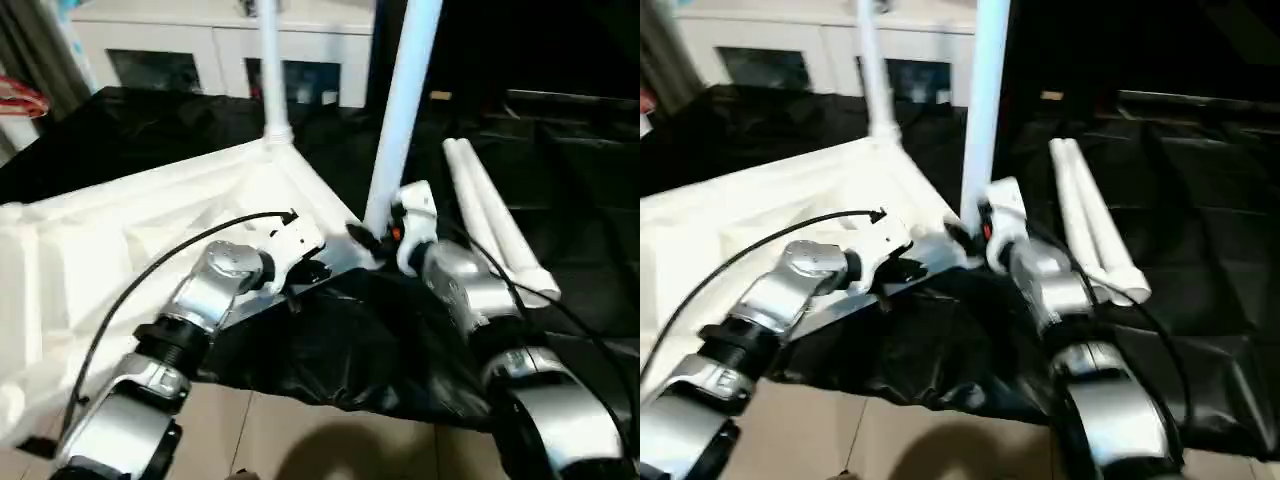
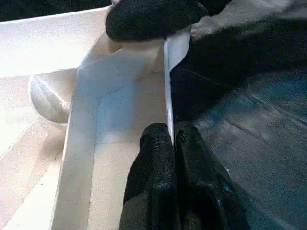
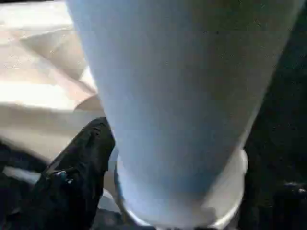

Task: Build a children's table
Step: Insert table leg to table base, then rotate leg to tighten

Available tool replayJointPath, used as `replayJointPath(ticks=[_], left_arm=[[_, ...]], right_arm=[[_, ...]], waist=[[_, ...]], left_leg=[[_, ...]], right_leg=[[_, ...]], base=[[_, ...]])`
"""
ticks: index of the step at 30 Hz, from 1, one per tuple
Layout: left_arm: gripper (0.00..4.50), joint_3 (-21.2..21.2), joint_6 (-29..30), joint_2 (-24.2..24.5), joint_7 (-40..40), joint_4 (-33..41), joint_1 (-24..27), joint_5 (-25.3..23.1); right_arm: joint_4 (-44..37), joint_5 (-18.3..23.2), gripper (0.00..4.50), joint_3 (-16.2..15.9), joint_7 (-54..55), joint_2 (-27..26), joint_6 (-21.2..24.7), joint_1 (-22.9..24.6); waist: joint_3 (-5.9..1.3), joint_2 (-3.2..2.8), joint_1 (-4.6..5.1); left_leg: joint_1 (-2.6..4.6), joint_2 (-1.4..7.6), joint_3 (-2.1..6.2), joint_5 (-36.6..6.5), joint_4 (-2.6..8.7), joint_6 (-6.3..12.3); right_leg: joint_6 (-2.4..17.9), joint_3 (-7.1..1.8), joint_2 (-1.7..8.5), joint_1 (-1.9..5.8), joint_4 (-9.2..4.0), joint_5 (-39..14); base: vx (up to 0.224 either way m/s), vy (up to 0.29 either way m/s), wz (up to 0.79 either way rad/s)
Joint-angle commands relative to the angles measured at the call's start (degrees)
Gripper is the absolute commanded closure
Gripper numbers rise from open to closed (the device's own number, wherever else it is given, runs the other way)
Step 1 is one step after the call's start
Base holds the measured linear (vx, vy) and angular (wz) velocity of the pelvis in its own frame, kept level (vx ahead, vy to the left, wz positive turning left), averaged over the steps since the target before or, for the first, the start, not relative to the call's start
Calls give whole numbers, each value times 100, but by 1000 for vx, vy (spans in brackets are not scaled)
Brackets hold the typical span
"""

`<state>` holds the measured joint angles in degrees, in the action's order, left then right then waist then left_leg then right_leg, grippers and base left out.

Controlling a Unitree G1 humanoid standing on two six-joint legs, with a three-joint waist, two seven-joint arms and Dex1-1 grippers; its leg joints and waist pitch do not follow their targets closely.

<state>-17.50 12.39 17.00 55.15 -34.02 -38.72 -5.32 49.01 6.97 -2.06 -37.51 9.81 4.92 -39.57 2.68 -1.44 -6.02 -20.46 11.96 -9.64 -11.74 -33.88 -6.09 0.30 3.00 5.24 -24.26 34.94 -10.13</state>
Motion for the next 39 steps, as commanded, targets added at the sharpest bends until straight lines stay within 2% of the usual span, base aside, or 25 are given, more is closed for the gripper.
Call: replayJointPath(ticks=[1, 6, 7, 8, 11, 14, 15, 16, 18, 21, 22, 28, 34, 37, 39], left_arm=[[450, -100, -474, 20, 432, 242, -57, 177], [450, -197, -893, 207, 1199, 48, -77, 311], [450, -202, -956, 218, 1286, -11, -101, 333], [450, -212, -1013, 234, 1421, -85, -129, 364], [450, -220, -1167, 249, 1722, -231, -161, 423], [450, -275, -1239, 263, 1988, -318, -178, 461], [450, -299, -1292, 271, 2086, -365, -191, 461], [450, -321, -1344, 278, 2162, -403, -199, 454], [450, -356, -1428, 285, 2291, -485, -219, 431], [450, -389, -1517, 279, 2421, -610, -260, 380], [450, -385, -1547, 270, 2431, -653, -272, 371], [450, -355, -1606, 240, 2503, -810, -326, 378], [450, -178, -1448, 118, 2475, -958, -370, 531], [450, -64, -1280, -19, 2087, -1019, -426, 525], [450, 4, -1135, -137, 1620, -1184, -528, 424]], right_arm=[[-319, -19, 81, -160, -397, 120, 100, 107], [-931, -76, 81, -456, -1177, 534, 120, 554], [-1074, -55, 81, -489, -1312, 607, 130, 639], [-1269, -25, 81, -532, -1487, 707, 121, 756], [-1687, 57, 81, -604, -1801, 883, 141, 1002], [-2055, 181, 81, -677, -2136, 1023, 200, 1216], [-2201, 229, 81, -701, -2249, 1065, 246, 1290], [-2328, 267, 81, -729, -2338, 1100, 284, 1353], [-2558, 322, 81, -775, -2489, 1155, 362, 1461], [-2771, 372, 115, -808, -2609, 1197, 501, 1561], [-2792, 368, 115, -834, -2636, 1209, 520, 1580], [-2961, 366, 162, -913, -2725, 1278, 675, 1684], [-3128, 444, 171, -909, -2625, 1209, 883, 1816], [-3017, 414, 172, -793, -2227, 1007, 930, 1816], [-2694, 215, 173, -678, -1587, 792, 860, 1710]], waist=[[-421, -4, -41], [-447, 15, -134], [-447, -22, -151], [-436, -4, -149], [-415, 1, -209], [-412, -9, -218], [-421, -9, -235], [-422, -29, -241], [-422, -28, -250], [-419, -18, -253], [-418, -37, -255], [-426, -18, -259], [-428, -16, -282], [-425, -19, -290], [-408, -10, -279]], left_leg=[[-6, 36, -58, -408, 341, 510], [-42, 24, -72, -148, 279, 700], [-50, 39, -65, -184, 280, 699], [-56, 35, -66, -251, 286, 691], [-29, 54, -66, -589, 316, 577], [-29, 61, -58, -699, 329, 479], [-16, 66, -58, -678, 323, 476], [-26, 60, -57, -643, 317, 494], [-38, 53, -53, -619, 314, 506], [-38, 55, -48, -689, 319, 458], [-39, 51, -42, -698, 324, 435], [-48, 59, -37, -647, 320, 388], [-44, 54, -44, -623, 310, 403], [-42, 57, -44, -659, 314, 375], [-47, 41, -40, -742, 332, 285]], right_leg=[[1700, -154, 200, 415, -234, 359], [1737, -146, 178, 401, -177, 814], [1739, -143, 195, 384, -171, 772], [1719, -139, 191, 388, -191, 689], [1619, -149, 203, 385, -238, 190], [1596, -152, 204, 382, -242, 91], [1607, -155, 206, 376, -236, 140], [1623, -153, 197, 377, -231, 226], [1610, -150, 199, 387, -231, 274], [1571, -149, 208, 388, -243, 108], [1563, -148, 207, 390, -248, 42], [1557, -147, 214, 396, -235, 96], [1557, -150, 214, 395, -238, 83], [1547, -152, 220, 385, -245, -3], [1456, -149, 228, 385, -284, -307]], base=[[0, 0, 0], [0, 0, 0], [0, 0, 0], [0, 0, 0], [0, 0, 0], [0, 0, 0], [0, 0, 0], [0, 0, 0], [0, 0, 0], [0, 0, 0], [0, 0, 0], [0, 0, 0], [0, 0, 0], [0, 0, 0], [0, 0, 0]])
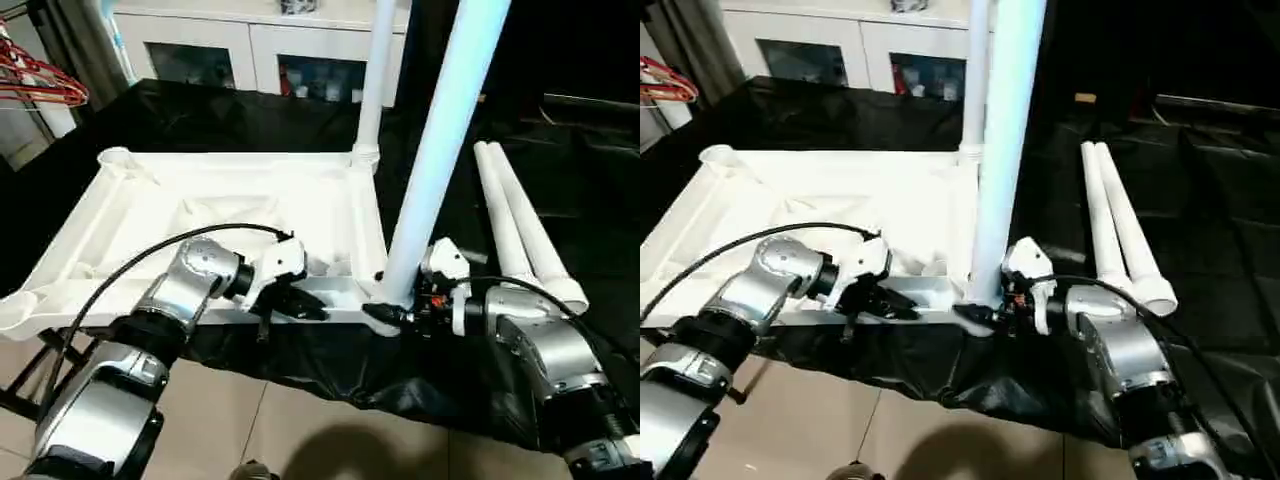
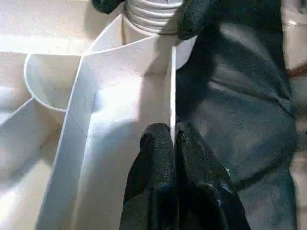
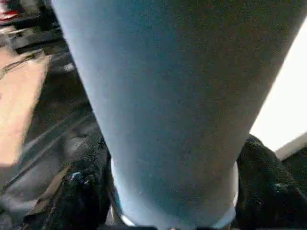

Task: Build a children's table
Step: Rotate leg to tighten

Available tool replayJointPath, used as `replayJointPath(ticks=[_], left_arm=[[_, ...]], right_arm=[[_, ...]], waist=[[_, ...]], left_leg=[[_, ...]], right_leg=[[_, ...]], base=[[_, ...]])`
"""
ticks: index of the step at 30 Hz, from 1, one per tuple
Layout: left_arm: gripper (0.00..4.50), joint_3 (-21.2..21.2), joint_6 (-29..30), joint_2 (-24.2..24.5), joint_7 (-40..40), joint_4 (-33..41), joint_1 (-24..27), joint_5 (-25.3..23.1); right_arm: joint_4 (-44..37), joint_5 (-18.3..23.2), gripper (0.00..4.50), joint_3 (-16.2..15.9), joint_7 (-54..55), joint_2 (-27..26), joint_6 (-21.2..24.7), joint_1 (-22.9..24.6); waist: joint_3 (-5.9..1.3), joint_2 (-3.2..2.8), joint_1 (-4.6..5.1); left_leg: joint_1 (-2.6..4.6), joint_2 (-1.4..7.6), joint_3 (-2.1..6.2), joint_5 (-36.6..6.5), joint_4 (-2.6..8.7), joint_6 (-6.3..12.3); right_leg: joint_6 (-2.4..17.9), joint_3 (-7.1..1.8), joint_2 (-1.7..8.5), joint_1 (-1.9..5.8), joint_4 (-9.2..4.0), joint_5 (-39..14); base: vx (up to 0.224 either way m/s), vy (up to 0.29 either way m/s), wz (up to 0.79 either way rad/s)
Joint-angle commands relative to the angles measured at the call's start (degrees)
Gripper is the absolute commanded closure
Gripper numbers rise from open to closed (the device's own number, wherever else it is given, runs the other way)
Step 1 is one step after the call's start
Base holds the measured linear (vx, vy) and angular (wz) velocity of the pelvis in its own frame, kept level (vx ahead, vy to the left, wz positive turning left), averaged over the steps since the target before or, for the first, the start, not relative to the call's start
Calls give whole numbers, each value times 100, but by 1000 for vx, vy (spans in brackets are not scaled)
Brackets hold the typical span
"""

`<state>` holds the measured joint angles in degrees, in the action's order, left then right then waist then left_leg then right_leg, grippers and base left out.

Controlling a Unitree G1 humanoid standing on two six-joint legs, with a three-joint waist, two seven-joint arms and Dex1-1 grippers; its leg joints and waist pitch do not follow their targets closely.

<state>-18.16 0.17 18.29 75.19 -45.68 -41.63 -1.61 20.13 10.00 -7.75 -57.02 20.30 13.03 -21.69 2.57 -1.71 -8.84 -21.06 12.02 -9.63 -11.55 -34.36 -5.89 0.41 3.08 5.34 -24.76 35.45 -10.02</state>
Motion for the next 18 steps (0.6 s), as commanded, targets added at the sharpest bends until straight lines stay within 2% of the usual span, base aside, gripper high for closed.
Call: replayJointPath(ticks=[1, 3, 4, 5, 7, 9, 12, 13, 14, 16, 18], left_arm=[[450, 104, 108, -317, -576, -102, -282, 14], [450, 232, 244, -545, -1311, -304, -409, -88], [450, 242, 267, -579, -1423, -324, -425, -114], [450, 246, 292, -628, -1579, -346, -444, -161], [450, 242, 297, -653, -1662, -350, -451, -193], [450, 124, 317, -864, -2344, -279, -464, -505], [450, 99, 415, -988, -2516, -184, -452, -534], [450, 104, 435, -1022, -2558, -166, -453, -526], [450, 102, 454, -1085, -2627, -143, -455, -531], [450, 97, 436, -1142, -2688, -122, -453, -542], [450, 81, 340, -1173, -2626, -101, -439, -524]], right_arm=[[344, -181, 173, -63, 648, -346, -3, -128], [967, -410, 173, 146, 1741, -698, -11, -369], [1064, -439, 173, 175, 1902, -750, -20, -409], [1207, -481, 173, 220, 2144, -826, -27, -472], [1285, -499, 173, 247, 2279, -866, -22, -507], [1910, -614, 173, 484, 3463, -1212, 119, -842], [2098, -580, 173, 616, 3663, -1339, 27, -938], [2129, -551, 173, 645, 3641, -1360, -15, -951], [2194, -487, 117, 731, 3616, -1415, -56, -991], [2230, -410, 100, 815, 3569, -1454, -83, -1024], [2159, -305, 86, 851, 3343, -1417, -82, -1028]], waist=[[-377, 11, 40], [-377, 5, 70], [-371, 5, 98], [-368, 20, 118], [-375, 15, 113], [-384, -8, 138], [-373, -9, 171], [-381, -32, 174], [-379, -30, 180], [-374, -38, 185], [-383, -17, 187]], left_leg=[[4, 28, -39, -862, 399, 177], [31, 16, -33, -970, 420, 49], [24, 14, -30, -986, 427, -7], [38, -1, -25, -1079, 442, -51], [29, 5, -22, -1013, 443, 16], [6, 12, -7, -874, 448, -13], [17, -3, -18, -1020, 454, -21], [30, 11, -14, -1064, 455, 5], [33, 14, -13, -1092, 460, 32], [40, 21, -13, -1120, 468, 51], [35, 19, -9, -1095, 465, 112]], right_leg=[[1375, -159, 222, 417, -368, -609], [1252, -160, 231, 415, -413, -1018], [1227, -161, 236, 411, -416, -1107], [1079, -155, 234, 420, -467, -1448], [1026, -165, 229, 424, -470, -1380], [1080, -166, 224, 420, -426, -1113], [1050, -159, 219, 422, -462, -1244], [1076, -158, 222, 410, -462, -1169], [1122, -151, 213, 414, -456, -1081], [1160, -149, 210, 417, -458, -1012], [1215, -147, 215, 446, -440, -860]], base=[[0, 0, 0], [0, 0, 0], [0, 0, 0], [0, 0, 0], [0, 0, 0], [0, 0, 0], [0, 0, 0], [0, 0, 0], [0, 0, 0], [0, 0, 0], [0, 0, 0]])
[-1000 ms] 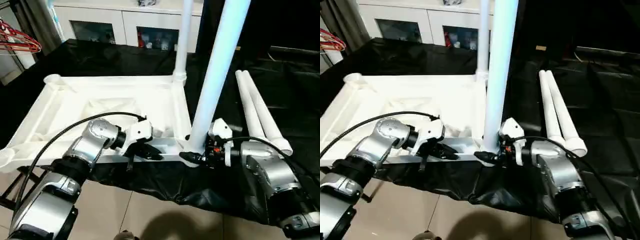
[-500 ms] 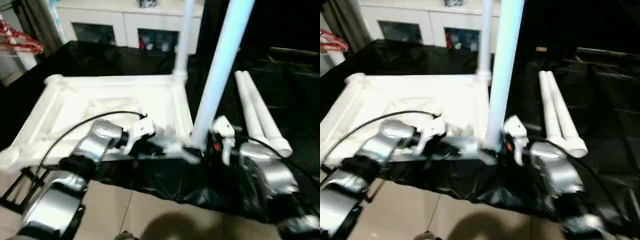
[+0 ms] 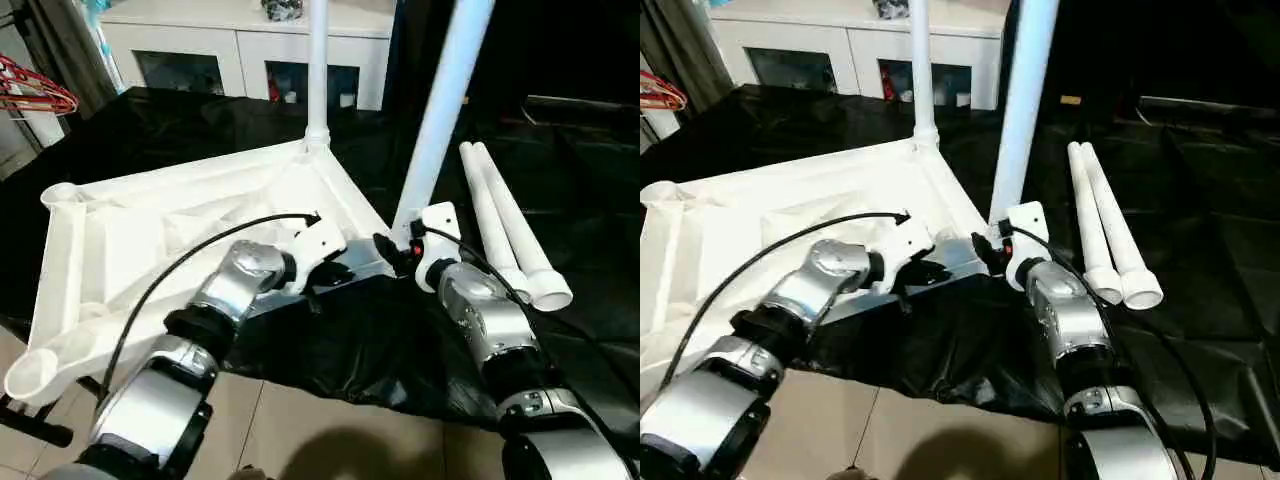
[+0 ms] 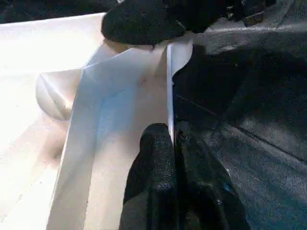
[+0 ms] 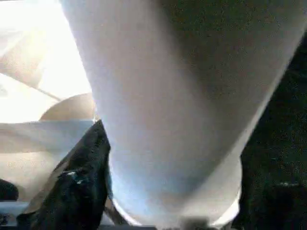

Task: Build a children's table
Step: Rotate leg to tighten

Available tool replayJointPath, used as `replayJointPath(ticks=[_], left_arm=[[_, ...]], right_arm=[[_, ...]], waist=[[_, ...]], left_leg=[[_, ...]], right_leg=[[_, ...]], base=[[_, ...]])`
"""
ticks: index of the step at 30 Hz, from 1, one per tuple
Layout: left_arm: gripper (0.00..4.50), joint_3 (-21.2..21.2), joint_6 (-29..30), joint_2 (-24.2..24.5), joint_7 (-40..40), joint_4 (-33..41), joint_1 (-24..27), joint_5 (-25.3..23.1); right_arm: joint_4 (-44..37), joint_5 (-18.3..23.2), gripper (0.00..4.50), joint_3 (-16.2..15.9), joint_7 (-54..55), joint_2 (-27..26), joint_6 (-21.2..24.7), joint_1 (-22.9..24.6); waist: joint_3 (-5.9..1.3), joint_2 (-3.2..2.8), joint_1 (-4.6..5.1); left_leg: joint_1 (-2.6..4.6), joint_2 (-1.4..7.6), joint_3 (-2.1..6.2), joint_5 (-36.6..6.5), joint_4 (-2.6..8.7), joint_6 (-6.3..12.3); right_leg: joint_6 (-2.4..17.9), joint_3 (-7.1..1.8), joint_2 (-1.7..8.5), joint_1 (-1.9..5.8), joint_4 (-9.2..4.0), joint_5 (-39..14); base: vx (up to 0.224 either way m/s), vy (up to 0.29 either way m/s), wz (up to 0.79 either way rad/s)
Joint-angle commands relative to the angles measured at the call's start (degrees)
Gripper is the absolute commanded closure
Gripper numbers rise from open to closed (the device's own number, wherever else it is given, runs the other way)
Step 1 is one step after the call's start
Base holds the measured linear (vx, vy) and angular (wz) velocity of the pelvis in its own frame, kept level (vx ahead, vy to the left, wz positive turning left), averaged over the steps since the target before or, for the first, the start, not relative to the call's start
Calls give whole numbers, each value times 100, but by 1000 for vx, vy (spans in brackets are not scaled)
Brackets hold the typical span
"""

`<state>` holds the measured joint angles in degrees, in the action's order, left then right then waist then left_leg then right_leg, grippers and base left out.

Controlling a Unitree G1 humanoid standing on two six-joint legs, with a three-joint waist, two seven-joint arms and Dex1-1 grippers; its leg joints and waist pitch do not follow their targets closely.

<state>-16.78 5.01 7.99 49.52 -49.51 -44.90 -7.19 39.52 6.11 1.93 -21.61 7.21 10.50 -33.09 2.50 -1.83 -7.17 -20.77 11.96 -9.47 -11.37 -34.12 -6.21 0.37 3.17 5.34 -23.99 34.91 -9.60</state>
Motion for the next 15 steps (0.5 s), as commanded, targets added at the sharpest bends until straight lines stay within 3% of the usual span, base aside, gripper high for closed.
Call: replayJointPath(ticks=[1, 5, 6, 10, 15], left_arm=[[450, -71, -231, -131, -5, 293, -96, 32], [450, -131, -365, 12, 513, 424, 36, 117], [450, -177, -479, 89, 721, 470, 80, 142], [450, -258, -684, 348, 1252, 470, 158, 159], [450, -237, -938, 556, 1823, 340, 143, 271]], right_arm=[[209, 72, 77, -158, -264, -68, 132, 105], [46, -52, 59, -409, -746, 209, -72, 177], [-50, -75, 59, -485, -1006, 323, -143, 237], [-511, -7, 59, -672, -1998, 719, -291, 506], [-959, 146, 59, -851, -2902, 1143, -452, 745]], waist=[[-377, -6, 18], [-386, -11, 6], [-388, -45, -4], [-386, -27, -17], [-371, -36, -66]], left_leg=[[3, 25, -25, -1088, 441, 161], [-13, 26, -33, -943, 417, 251], [-10, 30, -26, -929, 414, 253], [-14, 47, -39, -911, 398, 385], [-2, 65, -47, -1049, 403, 402]], right_leg=[[1231, -155, 216, 372, -384, -858], [1302, -149, 230, 385, -367, -648], [1308, -145, 228, 386, -360, -607], [1429, -132, 208, 400, -329, -302], [1447, -136, 232, 389, -357, -614]], base=[[0, 0, 0], [0, 0, 0], [0, 0, 0], [0, 0, 0], [0, 0, 0]])
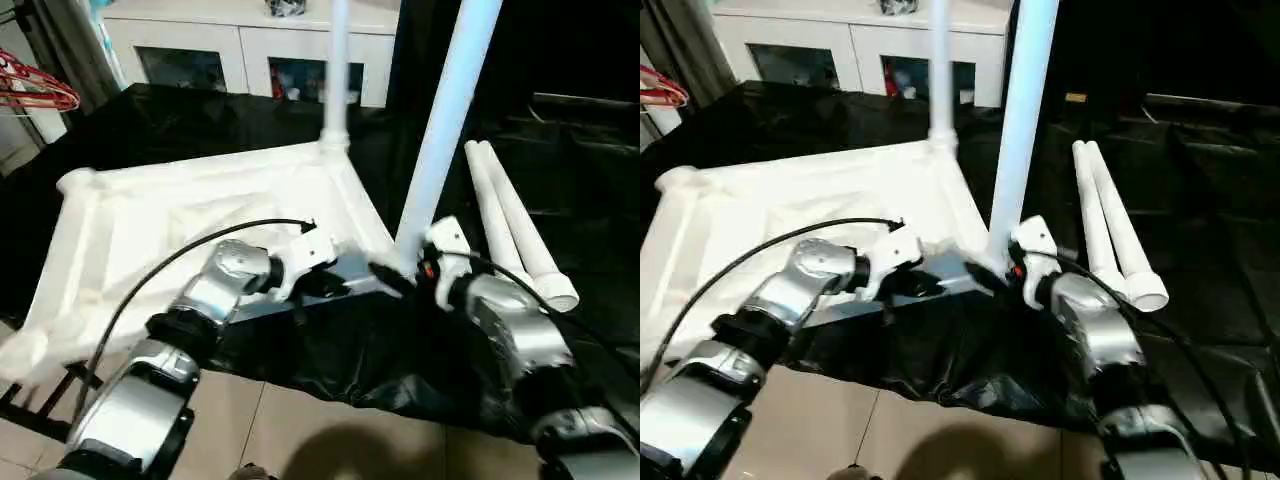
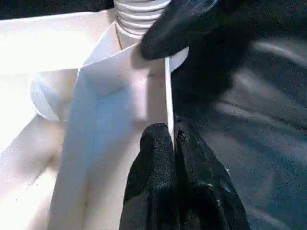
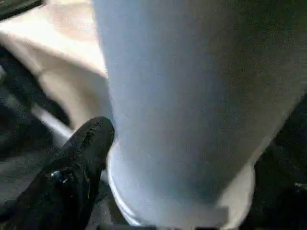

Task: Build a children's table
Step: Rotate leg to tighten

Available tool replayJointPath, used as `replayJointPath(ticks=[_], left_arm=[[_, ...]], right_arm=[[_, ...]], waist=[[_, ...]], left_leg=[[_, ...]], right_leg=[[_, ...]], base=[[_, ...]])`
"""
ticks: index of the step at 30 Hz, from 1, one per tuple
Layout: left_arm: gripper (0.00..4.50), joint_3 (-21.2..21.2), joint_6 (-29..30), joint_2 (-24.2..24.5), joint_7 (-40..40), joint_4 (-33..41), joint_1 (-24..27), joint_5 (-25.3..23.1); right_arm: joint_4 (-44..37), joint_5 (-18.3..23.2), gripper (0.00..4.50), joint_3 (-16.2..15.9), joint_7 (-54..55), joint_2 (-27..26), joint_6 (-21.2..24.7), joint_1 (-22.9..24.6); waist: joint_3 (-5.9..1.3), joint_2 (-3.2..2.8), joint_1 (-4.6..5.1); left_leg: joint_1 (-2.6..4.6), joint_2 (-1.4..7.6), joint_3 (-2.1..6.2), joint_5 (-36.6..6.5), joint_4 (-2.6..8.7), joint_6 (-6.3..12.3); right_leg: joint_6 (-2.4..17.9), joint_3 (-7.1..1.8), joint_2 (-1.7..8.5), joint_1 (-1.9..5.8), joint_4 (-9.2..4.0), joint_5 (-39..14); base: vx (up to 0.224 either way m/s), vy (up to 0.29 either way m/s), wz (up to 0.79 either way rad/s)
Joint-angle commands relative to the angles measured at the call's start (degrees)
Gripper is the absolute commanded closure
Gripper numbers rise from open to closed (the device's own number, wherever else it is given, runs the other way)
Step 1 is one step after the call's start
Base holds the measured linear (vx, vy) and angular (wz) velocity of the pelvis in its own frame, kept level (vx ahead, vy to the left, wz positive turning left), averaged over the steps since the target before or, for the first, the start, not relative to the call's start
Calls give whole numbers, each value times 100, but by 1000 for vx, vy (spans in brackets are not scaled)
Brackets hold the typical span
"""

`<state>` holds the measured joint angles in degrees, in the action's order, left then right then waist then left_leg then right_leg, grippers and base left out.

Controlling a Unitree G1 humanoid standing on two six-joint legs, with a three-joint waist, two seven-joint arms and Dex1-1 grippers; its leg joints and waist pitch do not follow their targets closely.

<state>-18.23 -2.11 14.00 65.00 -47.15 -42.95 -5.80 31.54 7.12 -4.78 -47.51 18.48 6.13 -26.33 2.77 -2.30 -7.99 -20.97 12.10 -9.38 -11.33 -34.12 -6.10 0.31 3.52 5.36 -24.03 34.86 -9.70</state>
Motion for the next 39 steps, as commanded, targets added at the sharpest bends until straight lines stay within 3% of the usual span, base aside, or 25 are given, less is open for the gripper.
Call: replayJointPath(ticks=[1, 7, 11, 12, 16, 22, 26, 29, 32, 36, 39], left_arm=[[450, -92, -225, -46, 275, 104, -51, 132], [450, -68, -327, 160, 1093, -144, -167, 289], [450, -136, -428, 228, 1308, -273, -218, 213], [450, -148, -455, 237, 1322, -300, -227, 190], [450, -177, -569, 263, 1390, -435, -275, 118], [450, -121, -601, 271, 1466, -500, -293, 143], [450, 56, -496, 160, 1353, -441, -251, 321], [450, 231, -191, -49, 721, -338, -263, 372], [450, 248, -100, -95, 459, -338, -285, 312], [450, 360, 251, -403, -723, -214, -311, 86], [450, 375, 491, -579, -1212, -40, -258, -44]], right_arm=[[-162, 45, 59, -180, -312, 16, -15, 68], [-662, 377, 59, -372, -1489, 455, 33, 283], [-845, 385, 94, -480, -1820, 588, 96, 359], [-864, 370, 120, -512, -1869, 613, 95, 372], [-889, 304, 139, -606, -1999, 664, 64, 411], [-1045, 413, 172, -652, -2122, 671, 220, 491], [-998, 480, 175, -555, -1850, 483, 305, 517], [-779, 537, 175, -299, -1086, 29, 408, 455], [-672, 487, 175, -239, -803, -104, 388, 419], [202, -19, 176, -44, 1043, -813, 246, 85], [455, -161, 176, 3, 1720, -1151, 207, -44]], waist=[[-393, 13, 10], [-393, 15, -30], [-393, 20, -47], [-385, 36, -48], [-379, 36, -61], [-393, 44, -83], [-387, 49, -83], [-372, 56, -74], [-365, 54, -26], [-374, 37, 54], [-369, 29, 140]], left_leg=[[16, 50, -56, -1074, 405, 388], [5, 59, -57, -969, 396, 441], [3, 69, -53, -919, 396, 489], [4, 69, -56, -952, 401, 471], [13, 72, -55, -1045, 415, 383], [-1, 70, -50, -867, 399, 417], [3, 74, -60, -905, 400, 419], [7, 65, -53, -1030, 420, 332], [3, 53, -39, -1099, 445, 215], [-13, 34, -31, -966, 448, 110], [10, 20, -38, -1019, 449, 66]], right_leg=[[1442, -168, 230, 393, -362, -673], [1448, -169, 230, 390, -352, -721], [1472, -164, 238, 386, -349, -702], [1463, -163, 238, 384, -357, -788], [1368, -171, 254, 378, -389, -1107], [1384, -167, 252, 386, -357, -875], [1425, -167, 256, 372, -363, -902], [1339, -163, 265, 369, -398, -1235], [1184, -162, 268, 371, -430, -1554], [1136, -160, 265, 364, -416, -1479], [1105, -156, 251, 357, -445, -1581]], base=[[0, 0, 0], [0, 0, 0], [0, 0, 0], [0, 0, 0], [0, 0, 0], [0, 0, 0], [0, 0, 0], [0, 0, 0], [0, 0, 0], [0, 0, 0], [0, 0, 0]])
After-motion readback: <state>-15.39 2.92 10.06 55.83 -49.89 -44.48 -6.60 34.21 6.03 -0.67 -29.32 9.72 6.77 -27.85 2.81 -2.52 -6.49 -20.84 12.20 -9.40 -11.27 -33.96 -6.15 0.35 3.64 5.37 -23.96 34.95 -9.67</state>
